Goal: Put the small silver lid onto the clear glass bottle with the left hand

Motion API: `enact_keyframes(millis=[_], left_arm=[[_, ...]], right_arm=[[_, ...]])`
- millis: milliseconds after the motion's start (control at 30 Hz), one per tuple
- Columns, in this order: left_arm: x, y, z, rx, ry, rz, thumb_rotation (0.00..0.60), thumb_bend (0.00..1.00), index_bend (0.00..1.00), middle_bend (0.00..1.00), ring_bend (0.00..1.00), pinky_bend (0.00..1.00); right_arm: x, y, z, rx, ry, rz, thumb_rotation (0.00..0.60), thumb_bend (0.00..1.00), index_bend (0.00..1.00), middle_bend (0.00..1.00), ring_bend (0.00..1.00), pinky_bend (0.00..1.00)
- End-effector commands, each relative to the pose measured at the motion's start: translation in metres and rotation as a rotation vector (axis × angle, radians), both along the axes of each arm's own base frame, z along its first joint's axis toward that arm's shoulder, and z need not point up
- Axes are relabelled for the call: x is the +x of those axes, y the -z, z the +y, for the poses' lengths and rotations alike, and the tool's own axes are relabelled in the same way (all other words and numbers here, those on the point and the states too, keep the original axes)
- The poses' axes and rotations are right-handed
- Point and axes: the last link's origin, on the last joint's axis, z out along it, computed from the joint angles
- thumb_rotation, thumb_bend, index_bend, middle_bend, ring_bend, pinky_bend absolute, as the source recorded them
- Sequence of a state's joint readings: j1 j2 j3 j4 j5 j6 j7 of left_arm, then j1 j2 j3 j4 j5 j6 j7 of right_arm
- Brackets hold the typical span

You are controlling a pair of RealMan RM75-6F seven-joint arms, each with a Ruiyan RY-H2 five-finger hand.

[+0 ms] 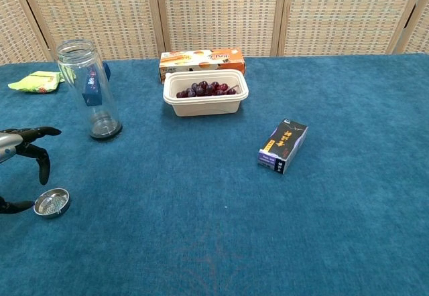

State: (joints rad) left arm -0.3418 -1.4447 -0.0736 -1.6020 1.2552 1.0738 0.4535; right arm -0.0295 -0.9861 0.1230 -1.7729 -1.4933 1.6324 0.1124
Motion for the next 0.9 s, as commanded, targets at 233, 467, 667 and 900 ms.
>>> enact_keyframes(millis=[233,467,667,900], left_arm=[[0.009,0.008,0.002,-0.008,0.008,0.049,0.600,0.36,0.50,0.00,0.00,0.00],[0.011,0.013,0.002,-0.020,-0.002,0.055,0.600,0.38,0.53,0.00,0.00,0.00],[0.010,0.017,0.004,-0.021,-0.012,0.070,0.600,0.38,0.54,0.00,0.00,0.00],[0.010,0.017,0.004,-0.026,-0.020,0.074,0.600,0.46,0.54,0.00,0.00,0.00]], right_arm=[[-0.002,0.000,-0.001,0.009,0.005,-0.008,0.600,0.00,0.03,0.00,0.00,0.00],[-0.003,-0.002,-0.002,0.006,0.009,-0.015,0.600,0.00,0.03,0.00,0.00,0.00],[-0.003,-0.003,-0.002,0.005,0.010,-0.020,0.600,0.00,0.03,0.00,0.00,0.00],[-0.004,-0.003,-0.002,0.007,0.012,-0.021,0.600,0.00,0.03,0.00,0.00,0.00]])
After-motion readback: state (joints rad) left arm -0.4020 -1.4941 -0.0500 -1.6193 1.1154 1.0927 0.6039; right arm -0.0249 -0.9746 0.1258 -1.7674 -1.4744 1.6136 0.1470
